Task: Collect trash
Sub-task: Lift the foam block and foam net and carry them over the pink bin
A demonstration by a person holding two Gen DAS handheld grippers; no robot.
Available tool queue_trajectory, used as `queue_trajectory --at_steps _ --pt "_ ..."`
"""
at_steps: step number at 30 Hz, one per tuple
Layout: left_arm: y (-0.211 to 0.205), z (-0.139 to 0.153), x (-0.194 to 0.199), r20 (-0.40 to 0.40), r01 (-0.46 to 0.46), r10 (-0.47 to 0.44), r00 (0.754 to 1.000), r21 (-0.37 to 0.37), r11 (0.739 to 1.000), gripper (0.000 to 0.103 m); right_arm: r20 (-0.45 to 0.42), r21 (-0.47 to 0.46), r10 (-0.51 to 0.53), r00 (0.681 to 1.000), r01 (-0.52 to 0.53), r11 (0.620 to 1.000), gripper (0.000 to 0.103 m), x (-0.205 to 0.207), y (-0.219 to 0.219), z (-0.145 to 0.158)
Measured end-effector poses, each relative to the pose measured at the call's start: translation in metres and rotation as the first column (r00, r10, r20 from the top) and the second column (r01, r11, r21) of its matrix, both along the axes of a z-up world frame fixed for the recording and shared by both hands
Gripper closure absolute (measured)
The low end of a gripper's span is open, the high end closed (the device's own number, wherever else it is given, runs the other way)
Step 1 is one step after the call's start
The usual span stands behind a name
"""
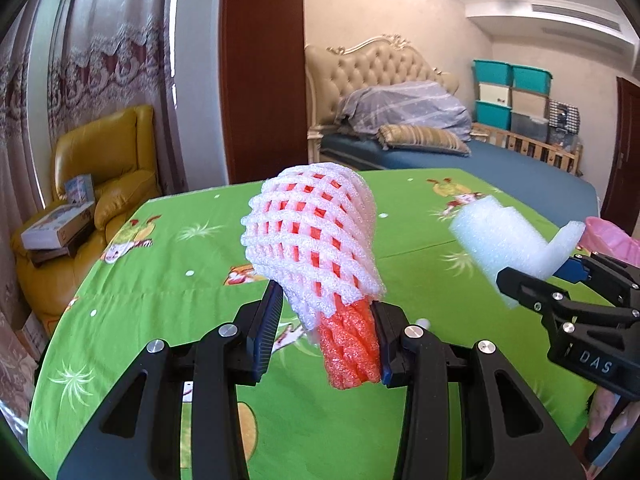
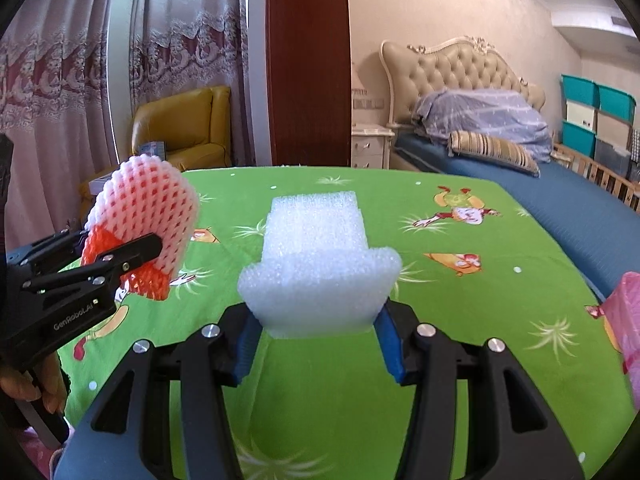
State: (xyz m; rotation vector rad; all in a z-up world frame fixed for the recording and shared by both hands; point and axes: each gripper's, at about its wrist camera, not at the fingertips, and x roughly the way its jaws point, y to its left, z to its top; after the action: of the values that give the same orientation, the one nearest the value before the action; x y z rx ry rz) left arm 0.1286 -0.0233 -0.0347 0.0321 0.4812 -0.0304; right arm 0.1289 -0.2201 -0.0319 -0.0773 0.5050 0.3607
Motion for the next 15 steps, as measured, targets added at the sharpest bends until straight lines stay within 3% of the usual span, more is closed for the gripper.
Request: queue_trajectory --at_steps 15 --pt "-0.040 0.013 -0.017 0.066 0.086 -0.088 0.994 0.042 0.995 0.065 0.125 0.052 -0.080 0.989 0.073 0.996 0.053 -0.026 -0.049 0.028"
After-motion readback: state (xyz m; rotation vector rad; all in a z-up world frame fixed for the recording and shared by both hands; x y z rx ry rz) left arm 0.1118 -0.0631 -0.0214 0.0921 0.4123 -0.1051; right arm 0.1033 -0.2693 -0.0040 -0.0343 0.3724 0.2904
